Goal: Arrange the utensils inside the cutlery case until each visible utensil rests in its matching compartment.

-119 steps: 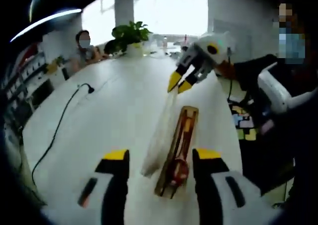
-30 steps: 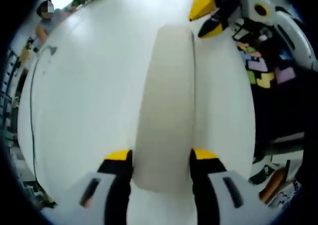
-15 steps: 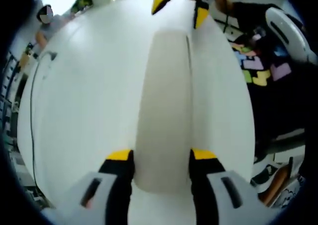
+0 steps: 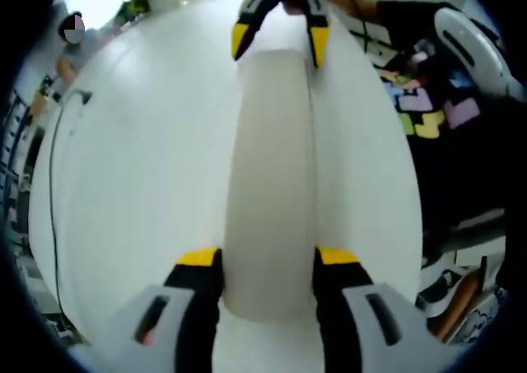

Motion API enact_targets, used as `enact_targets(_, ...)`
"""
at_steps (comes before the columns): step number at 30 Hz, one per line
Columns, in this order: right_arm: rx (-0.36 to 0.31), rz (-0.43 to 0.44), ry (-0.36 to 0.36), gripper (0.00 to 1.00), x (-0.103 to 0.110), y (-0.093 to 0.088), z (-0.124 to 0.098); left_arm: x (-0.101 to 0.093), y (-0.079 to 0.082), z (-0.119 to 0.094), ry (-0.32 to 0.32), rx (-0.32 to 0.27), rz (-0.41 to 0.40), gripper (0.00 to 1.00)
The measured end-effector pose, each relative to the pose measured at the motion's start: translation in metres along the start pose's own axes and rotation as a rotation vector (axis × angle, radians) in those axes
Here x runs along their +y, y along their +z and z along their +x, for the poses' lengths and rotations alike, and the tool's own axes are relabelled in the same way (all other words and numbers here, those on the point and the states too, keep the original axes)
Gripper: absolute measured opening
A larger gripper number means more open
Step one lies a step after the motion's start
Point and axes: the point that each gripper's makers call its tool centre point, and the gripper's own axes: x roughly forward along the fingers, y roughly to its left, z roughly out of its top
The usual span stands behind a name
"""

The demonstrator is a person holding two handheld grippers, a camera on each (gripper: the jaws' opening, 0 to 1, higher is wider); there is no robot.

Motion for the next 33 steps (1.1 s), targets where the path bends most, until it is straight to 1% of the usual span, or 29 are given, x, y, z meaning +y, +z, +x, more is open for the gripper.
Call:
enact_targets(4, 0.012, 0.013, 0.007, 0.55, -0.003, -0.003, 0.006, -0.001, 0.0, 0.0, -0.001, -0.002, 0.001, 0.46)
enact_targets(5, 0.012, 0.022, 0.019, 0.54, -0.002, -0.004, 0.007, -0.002, 0.0, 0.001, -0.001, -0.004, 0.001, 0.46)
enact_targets(8, 0.0, 0.056, 0.058, 0.45, 0.003, -0.004, 0.009, -0.002, 0.0, 0.001, 0.002, -0.01, -0.007, 0.46)
enact_targets(9, -0.005, 0.078, 0.052, 0.45, 0.002, -0.004, 0.01, -0.002, 0.0, 0.001, 0.003, -0.013, -0.009, 0.46)
enact_targets(14, -0.013, 0.082, 0.05, 0.44, 0.001, -0.004, 0.01, -0.002, 0.001, 0.001, 0.005, -0.02, -0.016, 0.46)
enact_targets(20, 0.008, 0.041, -0.004, 0.43, 0.0, -0.003, 0.006, -0.001, 0.002, 0.001, 0.009, -0.016, -0.032, 0.46)
enact_targets(24, 0.007, 0.015, -0.034, 0.42, 0.001, 0.0, 0.002, -0.002, 0.003, 0.002, 0.011, -0.018, -0.037, 0.46)
enact_targets(27, -0.005, 0.0, -0.043, 0.42, 0.004, 0.005, -0.002, -0.002, 0.003, 0.002, 0.012, -0.023, -0.038, 0.46)
enact_targets(33, -0.009, -0.009, -0.055, 0.43, 0.007, 0.006, -0.005, -0.002, 0.004, 0.002, 0.01, -0.03, -0.035, 0.46)
